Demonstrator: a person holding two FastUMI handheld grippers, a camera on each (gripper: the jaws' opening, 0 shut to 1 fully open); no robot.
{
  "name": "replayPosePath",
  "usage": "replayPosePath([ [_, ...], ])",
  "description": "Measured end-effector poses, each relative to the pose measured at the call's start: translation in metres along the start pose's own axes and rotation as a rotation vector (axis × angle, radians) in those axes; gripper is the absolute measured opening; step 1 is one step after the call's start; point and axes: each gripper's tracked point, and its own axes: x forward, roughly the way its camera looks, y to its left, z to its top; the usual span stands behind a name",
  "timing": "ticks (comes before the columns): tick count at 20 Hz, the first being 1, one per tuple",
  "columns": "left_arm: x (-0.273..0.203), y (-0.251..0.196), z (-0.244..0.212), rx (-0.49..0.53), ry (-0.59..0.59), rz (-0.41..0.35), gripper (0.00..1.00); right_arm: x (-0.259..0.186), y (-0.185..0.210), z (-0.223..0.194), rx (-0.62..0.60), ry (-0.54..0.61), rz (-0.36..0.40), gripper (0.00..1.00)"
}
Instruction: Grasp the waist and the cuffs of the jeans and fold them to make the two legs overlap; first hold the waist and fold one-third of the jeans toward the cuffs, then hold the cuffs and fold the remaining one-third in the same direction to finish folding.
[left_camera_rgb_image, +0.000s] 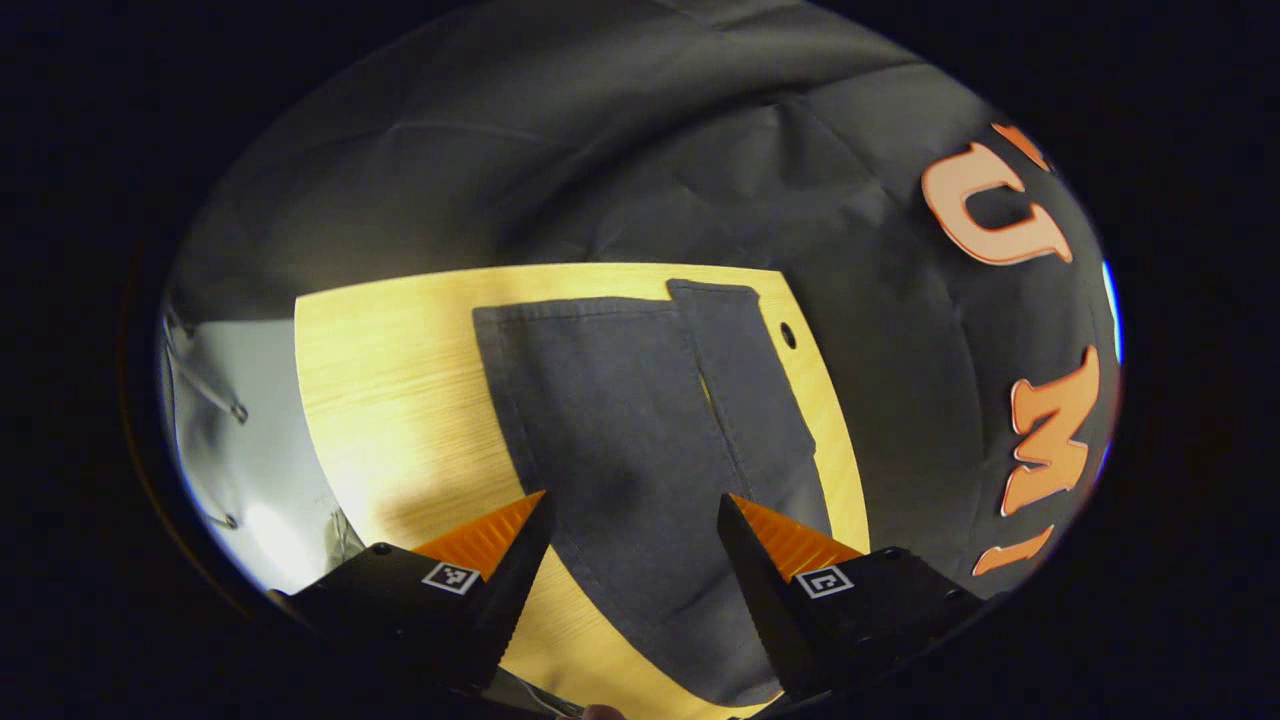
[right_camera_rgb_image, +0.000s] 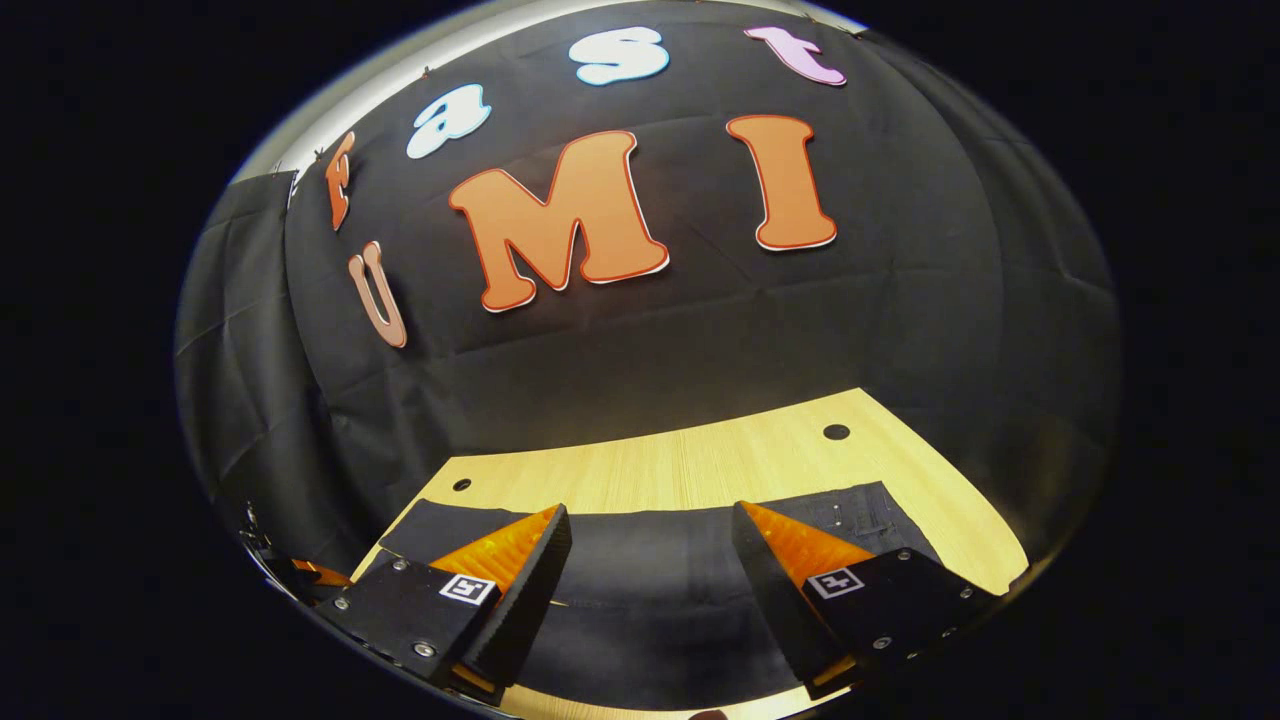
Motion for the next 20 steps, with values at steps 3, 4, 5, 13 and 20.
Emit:
replayPosePath([
  [3,0.011,0.017,0.004,-0.047,0.013,0.045,0.99,0.004,0.001,-0.003,0.014,0.027,0.001,0.98],
  [4,0.014,0.022,0.007,-0.069,0.019,0.059,0.99,0.005,0.000,-0.003,0.015,0.033,-0.002,0.97],
  [5,0.018,0.026,0.007,-0.092,0.022,0.063,0.99,0.005,-0.002,-0.002,0.014,0.035,-0.005,0.98],
  [13,0.032,0.038,0.015,-0.137,0.042,0.062,0.96,0.006,-0.014,0.005,0.036,0.055,-0.041,0.98],
  [20,0.063,-0.006,0.016,-0.183,0.062,-0.134,0.95,0.005,-0.016,0.003,0.047,0.072,-0.046,0.98],
])
